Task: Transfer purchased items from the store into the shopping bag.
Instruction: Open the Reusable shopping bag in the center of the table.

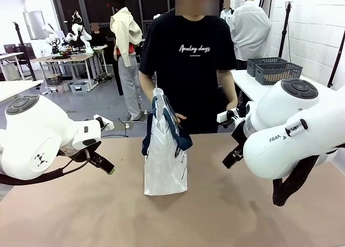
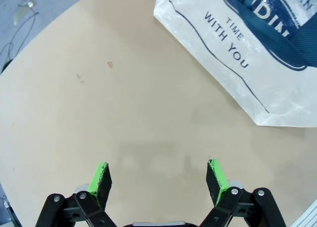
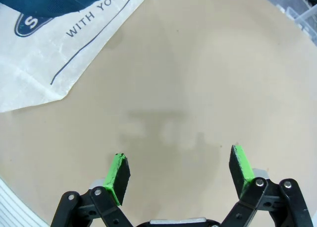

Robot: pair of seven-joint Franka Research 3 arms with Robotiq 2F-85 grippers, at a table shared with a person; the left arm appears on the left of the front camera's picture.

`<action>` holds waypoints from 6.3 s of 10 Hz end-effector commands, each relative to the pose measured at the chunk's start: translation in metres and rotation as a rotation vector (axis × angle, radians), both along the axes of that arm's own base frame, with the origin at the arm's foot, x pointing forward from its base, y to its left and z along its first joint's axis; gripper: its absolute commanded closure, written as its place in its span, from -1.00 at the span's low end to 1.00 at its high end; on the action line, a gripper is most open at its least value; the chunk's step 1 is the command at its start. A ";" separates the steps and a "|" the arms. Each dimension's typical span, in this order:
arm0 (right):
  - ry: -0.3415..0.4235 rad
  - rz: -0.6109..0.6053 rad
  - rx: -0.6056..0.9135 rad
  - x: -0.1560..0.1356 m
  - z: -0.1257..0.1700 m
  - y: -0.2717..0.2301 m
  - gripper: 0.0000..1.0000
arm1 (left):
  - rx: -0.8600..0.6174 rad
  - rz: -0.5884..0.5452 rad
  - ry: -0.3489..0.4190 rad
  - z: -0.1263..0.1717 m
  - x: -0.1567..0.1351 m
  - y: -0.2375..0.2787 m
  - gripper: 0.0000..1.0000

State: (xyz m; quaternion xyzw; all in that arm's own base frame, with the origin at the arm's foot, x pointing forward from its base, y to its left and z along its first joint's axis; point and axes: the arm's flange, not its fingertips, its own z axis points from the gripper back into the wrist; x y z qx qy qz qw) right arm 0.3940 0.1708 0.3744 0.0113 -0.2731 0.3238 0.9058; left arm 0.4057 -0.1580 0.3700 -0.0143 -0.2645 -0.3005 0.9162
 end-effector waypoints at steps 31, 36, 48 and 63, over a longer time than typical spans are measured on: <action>0.357 -0.240 0.070 0.166 0.213 0.184 -1.00 | -0.355 0.299 0.419 0.222 0.052 -0.097 -1.00; 0.420 -0.210 0.105 0.170 0.205 0.199 -1.00 | -0.417 0.440 0.509 0.210 0.058 -0.103 -1.00; 0.482 -0.257 0.105 0.177 0.180 0.190 -1.00 | -0.439 0.530 0.568 0.178 0.082 -0.140 -1.00; 0.540 -0.262 0.062 0.171 0.150 0.195 1.00 | -0.408 0.603 0.510 0.158 0.081 -0.123 1.00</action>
